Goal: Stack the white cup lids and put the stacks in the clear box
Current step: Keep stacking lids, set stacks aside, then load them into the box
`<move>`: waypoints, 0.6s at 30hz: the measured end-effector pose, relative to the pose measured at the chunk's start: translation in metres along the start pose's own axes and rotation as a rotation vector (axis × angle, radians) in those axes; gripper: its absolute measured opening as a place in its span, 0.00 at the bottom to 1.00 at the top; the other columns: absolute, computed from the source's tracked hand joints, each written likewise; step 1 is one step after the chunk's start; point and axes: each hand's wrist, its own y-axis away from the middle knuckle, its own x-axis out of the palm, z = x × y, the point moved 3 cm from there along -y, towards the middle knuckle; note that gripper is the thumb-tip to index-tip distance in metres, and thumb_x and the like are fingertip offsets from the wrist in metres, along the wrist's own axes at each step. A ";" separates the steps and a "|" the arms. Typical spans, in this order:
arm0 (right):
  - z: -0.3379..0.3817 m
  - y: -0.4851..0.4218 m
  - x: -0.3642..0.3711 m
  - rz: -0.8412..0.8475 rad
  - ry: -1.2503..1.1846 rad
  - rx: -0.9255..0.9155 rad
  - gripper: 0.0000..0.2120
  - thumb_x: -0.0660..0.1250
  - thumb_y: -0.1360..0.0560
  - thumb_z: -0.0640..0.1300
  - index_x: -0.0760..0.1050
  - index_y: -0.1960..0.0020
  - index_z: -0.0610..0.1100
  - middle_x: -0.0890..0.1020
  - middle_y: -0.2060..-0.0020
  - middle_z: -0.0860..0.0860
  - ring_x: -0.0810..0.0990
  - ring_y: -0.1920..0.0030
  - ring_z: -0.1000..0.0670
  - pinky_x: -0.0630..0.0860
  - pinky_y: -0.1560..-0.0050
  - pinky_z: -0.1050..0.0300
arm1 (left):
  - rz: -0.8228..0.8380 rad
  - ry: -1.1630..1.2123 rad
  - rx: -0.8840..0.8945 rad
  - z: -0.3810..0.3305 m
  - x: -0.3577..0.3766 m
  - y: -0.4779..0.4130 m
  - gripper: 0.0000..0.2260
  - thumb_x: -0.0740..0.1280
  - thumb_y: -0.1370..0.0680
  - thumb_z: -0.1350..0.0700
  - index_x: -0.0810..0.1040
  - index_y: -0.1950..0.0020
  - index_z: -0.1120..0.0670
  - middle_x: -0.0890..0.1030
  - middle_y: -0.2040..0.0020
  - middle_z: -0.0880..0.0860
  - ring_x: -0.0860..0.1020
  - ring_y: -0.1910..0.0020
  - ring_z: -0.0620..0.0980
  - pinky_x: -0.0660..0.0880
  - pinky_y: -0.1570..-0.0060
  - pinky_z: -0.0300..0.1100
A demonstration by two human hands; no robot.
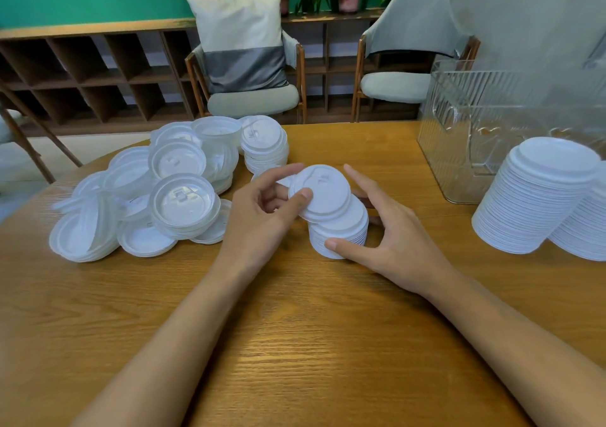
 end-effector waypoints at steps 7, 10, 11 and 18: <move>-0.002 0.000 0.000 -0.020 0.048 -0.055 0.42 0.78 0.28 0.59 0.63 0.20 0.61 0.72 0.30 0.68 0.68 0.30 0.69 0.63 0.34 0.76 | 0.034 -0.312 0.006 0.009 0.008 0.005 0.11 0.78 0.26 0.41 0.84 0.48 0.43 0.76 0.71 0.46 0.73 0.70 0.42 0.68 0.62 0.33; -0.002 0.000 0.000 -0.024 0.060 -0.061 0.39 0.79 0.28 0.59 0.67 0.21 0.59 0.75 0.32 0.64 0.71 0.31 0.66 0.64 0.36 0.75 | 0.026 -0.380 0.034 0.009 0.006 0.005 0.19 0.76 0.31 0.32 0.83 0.47 0.41 0.78 0.64 0.44 0.75 0.65 0.40 0.70 0.61 0.31; -0.002 0.000 0.000 -0.026 0.058 -0.064 0.39 0.79 0.28 0.58 0.67 0.21 0.58 0.76 0.32 0.63 0.72 0.31 0.64 0.65 0.36 0.74 | 0.041 -0.385 0.039 0.009 0.006 0.005 0.22 0.75 0.33 0.30 0.83 0.44 0.40 0.80 0.58 0.42 0.77 0.59 0.39 0.72 0.57 0.31; -0.002 0.000 0.000 -0.002 0.026 -0.032 0.44 0.79 0.30 0.60 0.62 0.19 0.61 0.72 0.29 0.67 0.69 0.28 0.65 0.69 0.31 0.64 | 0.170 -0.275 0.036 0.003 0.012 0.009 0.23 0.82 0.28 0.48 0.82 0.34 0.43 0.85 0.42 0.39 0.81 0.39 0.39 0.79 0.36 0.46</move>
